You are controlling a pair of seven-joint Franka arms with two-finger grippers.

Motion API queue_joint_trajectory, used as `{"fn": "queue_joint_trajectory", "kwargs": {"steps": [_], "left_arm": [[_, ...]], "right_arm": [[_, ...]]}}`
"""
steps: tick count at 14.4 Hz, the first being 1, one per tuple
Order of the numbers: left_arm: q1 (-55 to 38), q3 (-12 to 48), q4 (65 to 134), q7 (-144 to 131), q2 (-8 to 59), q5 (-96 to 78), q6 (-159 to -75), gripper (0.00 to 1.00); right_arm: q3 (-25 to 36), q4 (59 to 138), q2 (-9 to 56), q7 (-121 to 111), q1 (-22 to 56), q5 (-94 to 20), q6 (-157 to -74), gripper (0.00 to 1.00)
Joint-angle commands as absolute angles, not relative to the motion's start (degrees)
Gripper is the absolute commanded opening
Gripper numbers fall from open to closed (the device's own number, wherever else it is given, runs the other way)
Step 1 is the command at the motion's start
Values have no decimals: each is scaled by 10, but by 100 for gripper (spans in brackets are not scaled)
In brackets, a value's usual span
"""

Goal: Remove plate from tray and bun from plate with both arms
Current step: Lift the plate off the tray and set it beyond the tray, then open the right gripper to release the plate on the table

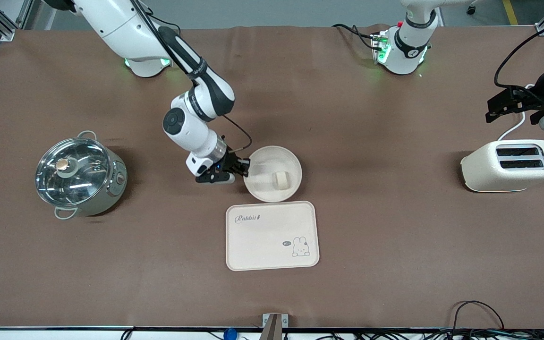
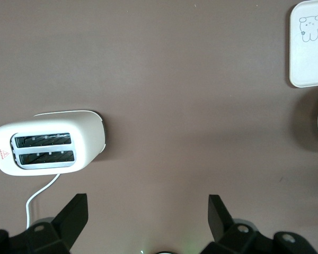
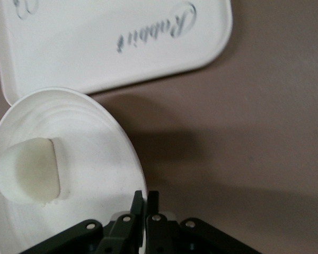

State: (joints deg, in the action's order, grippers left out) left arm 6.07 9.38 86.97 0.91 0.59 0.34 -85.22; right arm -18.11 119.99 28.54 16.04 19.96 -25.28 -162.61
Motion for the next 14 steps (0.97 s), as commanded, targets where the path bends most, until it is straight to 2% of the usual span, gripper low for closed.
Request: {"fn": "queue_joint_trajectory", "kwargs": {"steps": [1,9,12,14], "left_arm": [[62,96,862,19,10,11,-846,100],[62,96,861,19,13,11,-847,100],[62,96,860,19,13,11,-848,100],[63,96,860,20,14,11,-849,100]], "right_arm": [[-189,1240,262,125,195,-267,-1635,0],[-188,1248,264,119,201,-267,-1642,1],[-188,1243,265,127,200,-268,-1641,18],[-189,1242,265,130,200,-268,-1641,47]]}}
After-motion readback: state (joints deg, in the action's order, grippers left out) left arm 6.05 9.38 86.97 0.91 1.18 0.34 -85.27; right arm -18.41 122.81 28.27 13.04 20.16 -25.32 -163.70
